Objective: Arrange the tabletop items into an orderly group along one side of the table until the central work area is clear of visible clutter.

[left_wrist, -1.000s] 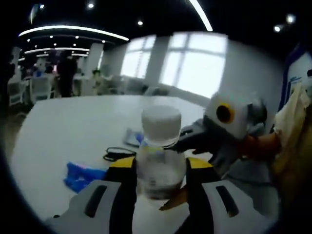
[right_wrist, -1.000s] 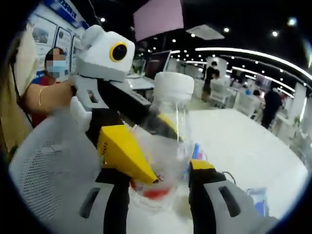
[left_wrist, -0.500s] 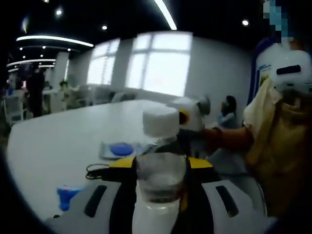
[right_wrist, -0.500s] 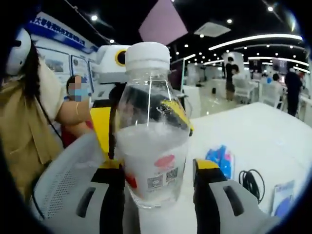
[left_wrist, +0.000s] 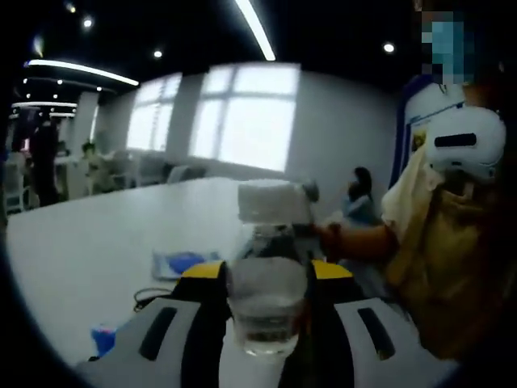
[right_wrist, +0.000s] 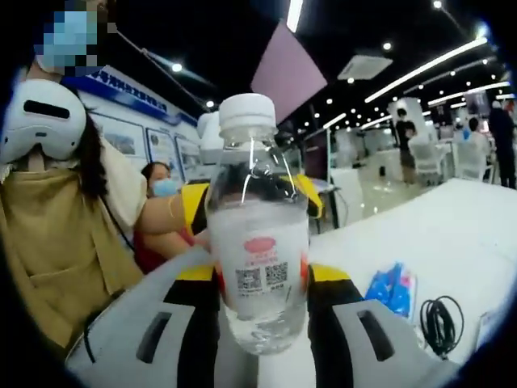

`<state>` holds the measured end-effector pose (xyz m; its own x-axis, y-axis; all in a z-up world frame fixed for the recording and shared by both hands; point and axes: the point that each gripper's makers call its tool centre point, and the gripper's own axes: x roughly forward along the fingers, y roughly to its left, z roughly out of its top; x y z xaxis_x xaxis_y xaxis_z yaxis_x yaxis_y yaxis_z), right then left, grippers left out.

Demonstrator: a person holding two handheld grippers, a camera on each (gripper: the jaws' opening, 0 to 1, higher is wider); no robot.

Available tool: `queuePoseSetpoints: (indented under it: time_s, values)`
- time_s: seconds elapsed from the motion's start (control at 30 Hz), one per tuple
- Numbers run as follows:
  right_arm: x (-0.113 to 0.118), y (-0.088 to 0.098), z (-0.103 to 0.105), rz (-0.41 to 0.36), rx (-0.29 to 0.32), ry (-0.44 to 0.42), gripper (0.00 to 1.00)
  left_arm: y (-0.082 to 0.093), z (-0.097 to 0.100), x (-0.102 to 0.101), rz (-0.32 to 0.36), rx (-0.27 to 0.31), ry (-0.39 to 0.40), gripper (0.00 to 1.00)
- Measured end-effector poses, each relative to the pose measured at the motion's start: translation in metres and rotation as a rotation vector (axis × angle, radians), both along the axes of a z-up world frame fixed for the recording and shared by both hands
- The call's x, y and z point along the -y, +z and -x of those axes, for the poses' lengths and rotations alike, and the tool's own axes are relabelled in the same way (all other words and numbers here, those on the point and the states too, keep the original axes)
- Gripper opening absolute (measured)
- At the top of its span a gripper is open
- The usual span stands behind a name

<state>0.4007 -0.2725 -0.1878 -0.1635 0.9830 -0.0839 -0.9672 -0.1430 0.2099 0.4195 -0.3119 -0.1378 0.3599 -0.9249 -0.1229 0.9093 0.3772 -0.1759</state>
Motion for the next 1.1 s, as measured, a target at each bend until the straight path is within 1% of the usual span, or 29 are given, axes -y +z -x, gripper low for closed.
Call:
queuePoseSetpoints:
  time_s: [0.03, 0.2, 0.27, 0.3, 0.37, 0.43, 0.47, 0.53, 0.57, 0.6, 0.63, 0.7, 0.73, 0.77, 0.87, 0.9, 0.93, 0.97, 1.0, 1.03, 1.07, 1.1]
  values:
    - [-0.001, 0.001, 0.001, -0.003, -0.022, 0.0, 0.41, 0.001, 0.0, 0.0, 0.006, -0.007, 0.001, 0.37]
    - [-0.003, 0.0, 0.005, 0.014, -0.007, 0.002, 0.39, 0.0, 0.003, 0.001, -0.005, -0.027, -0.011, 0.37]
    - [-0.004, 0.0, 0.004, 0.014, -0.009, -0.002, 0.39, 0.0, 0.002, 0.0, -0.005, -0.032, -0.004, 0.37]
    - [-0.004, 0.0, 0.003, 0.019, -0.023, -0.01, 0.39, -0.001, 0.001, -0.001, -0.003, -0.04, 0.009, 0.37]
    - [-0.004, 0.0, 0.0, 0.015, -0.016, -0.027, 0.39, 0.0, -0.001, -0.002, 0.007, -0.046, 0.022, 0.37]
    - [-0.004, 0.0, -0.003, 0.02, -0.01, -0.041, 0.39, -0.001, -0.006, -0.003, 0.013, -0.065, 0.046, 0.37]
    - [-0.003, 0.0, -0.008, 0.022, -0.001, -0.066, 0.38, -0.001, -0.008, -0.004, 0.016, -0.067, 0.059, 0.37]
    - [-0.002, -0.002, -0.016, 0.034, 0.014, -0.108, 0.38, -0.003, -0.016, -0.007, 0.02, -0.086, 0.11, 0.37]
    - [-0.001, -0.004, -0.022, 0.044, 0.032, -0.138, 0.38, -0.004, -0.019, -0.003, 0.033, -0.111, 0.14, 0.38]
    - [0.001, -0.006, -0.026, 0.059, 0.054, -0.155, 0.38, -0.001, -0.02, 0.001, 0.061, -0.122, 0.158, 0.39]
    - [0.002, -0.007, -0.027, 0.061, 0.056, -0.162, 0.38, 0.002, -0.025, -0.002, 0.092, -0.12, 0.185, 0.39]
    - [0.003, -0.008, -0.032, 0.067, 0.058, -0.188, 0.38, 0.004, -0.03, -0.006, 0.135, -0.147, 0.222, 0.43]
    - [0.004, -0.007, -0.034, 0.067, 0.065, -0.197, 0.38, 0.004, -0.03, -0.008, 0.147, -0.159, 0.233, 0.48]
    - [0.004, -0.007, -0.035, 0.065, 0.068, -0.203, 0.38, 0.004, -0.03, -0.009, 0.145, -0.154, 0.233, 0.51]
    - [0.005, -0.004, -0.038, 0.054, 0.065, -0.222, 0.38, 0.002, -0.035, -0.016, 0.171, -0.17, 0.292, 0.54]
    - [0.005, -0.003, -0.04, 0.054, 0.067, -0.232, 0.38, 0.0, -0.036, -0.019, 0.181, -0.185, 0.311, 0.56]
    - [0.006, -0.002, -0.041, 0.055, 0.072, -0.241, 0.38, -0.001, -0.035, -0.019, 0.18, -0.178, 0.311, 0.6]
    - [0.006, -0.002, -0.043, 0.056, 0.078, -0.254, 0.38, -0.003, -0.036, -0.02, 0.18, -0.177, 0.329, 0.64]
    - [0.007, -0.002, -0.045, 0.058, 0.083, -0.264, 0.38, -0.007, -0.039, -0.023, 0.169, -0.183, 0.365, 0.7]
    - [0.008, -0.003, -0.047, 0.065, 0.089, -0.281, 0.38, -0.01, -0.039, -0.024, 0.151, -0.173, 0.381, 0.73]
    - [0.009, -0.004, -0.05, 0.072, 0.095, -0.294, 0.38, -0.012, -0.038, -0.023, 0.145, -0.175, 0.381, 0.74]
    - [0.01, -0.005, -0.054, 0.085, 0.112, -0.314, 0.38, -0.014, -0.039, -0.024, 0.149, -0.183, 0.402, 0.74]
